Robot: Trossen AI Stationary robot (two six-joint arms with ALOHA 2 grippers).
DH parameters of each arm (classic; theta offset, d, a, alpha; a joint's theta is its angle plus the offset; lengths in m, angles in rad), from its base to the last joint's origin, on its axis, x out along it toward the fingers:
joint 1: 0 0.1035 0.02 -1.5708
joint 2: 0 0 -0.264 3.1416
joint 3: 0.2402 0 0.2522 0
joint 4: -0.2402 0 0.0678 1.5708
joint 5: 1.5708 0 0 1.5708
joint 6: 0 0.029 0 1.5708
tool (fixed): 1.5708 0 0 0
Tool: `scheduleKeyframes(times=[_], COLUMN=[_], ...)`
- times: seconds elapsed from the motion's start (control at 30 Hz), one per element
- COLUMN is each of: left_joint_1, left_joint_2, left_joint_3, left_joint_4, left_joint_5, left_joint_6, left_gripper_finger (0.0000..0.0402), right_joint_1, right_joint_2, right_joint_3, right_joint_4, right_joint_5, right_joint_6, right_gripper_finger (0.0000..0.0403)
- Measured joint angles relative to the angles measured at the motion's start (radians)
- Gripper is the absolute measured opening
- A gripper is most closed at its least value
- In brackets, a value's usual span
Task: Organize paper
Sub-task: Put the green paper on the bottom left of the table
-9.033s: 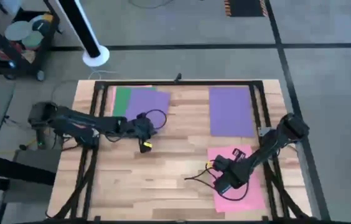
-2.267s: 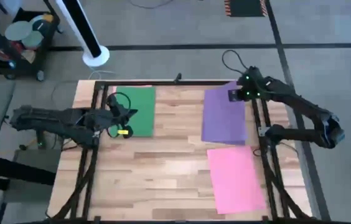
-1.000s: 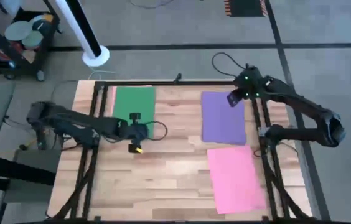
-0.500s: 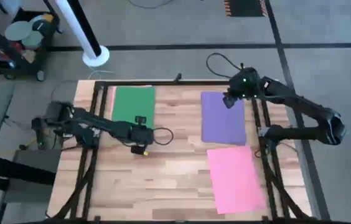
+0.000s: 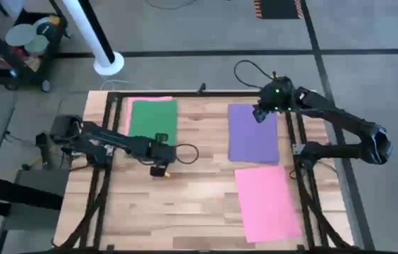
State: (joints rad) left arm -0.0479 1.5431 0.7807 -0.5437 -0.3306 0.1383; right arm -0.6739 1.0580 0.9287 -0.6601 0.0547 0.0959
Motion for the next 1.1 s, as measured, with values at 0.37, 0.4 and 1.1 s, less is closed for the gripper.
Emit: scheduleKeyframes(times=[0.37, 0.4, 1.1], left_joint_1=[-0.044, -0.049, -0.144], left_joint_2=[-0.006, -0.006, 0.008], left_joint_3=[0.026, 0.028, 0.100], left_joint_4=[-0.015, -0.014, -0.164], left_joint_5=[0.012, 0.007, 0.322], left_joint_6=[-0.055, -0.055, -0.111], left_gripper_finger=[0.0114, 0.0114, 0.0001], right_joint_1=[0.000, 0.000, 0.000], right_joint_2=[0.000, 0.000, 0.002], right_joint_3=[0.000, 0.000, 0.000], right_joint_4=[0.000, 0.000, 0.016], right_joint_5=[-0.001, -0.001, -0.001], right_joint_6=[0.000, 0.000, -0.023], right_gripper_finger=[0.0146, 0.0146, 0.0146])
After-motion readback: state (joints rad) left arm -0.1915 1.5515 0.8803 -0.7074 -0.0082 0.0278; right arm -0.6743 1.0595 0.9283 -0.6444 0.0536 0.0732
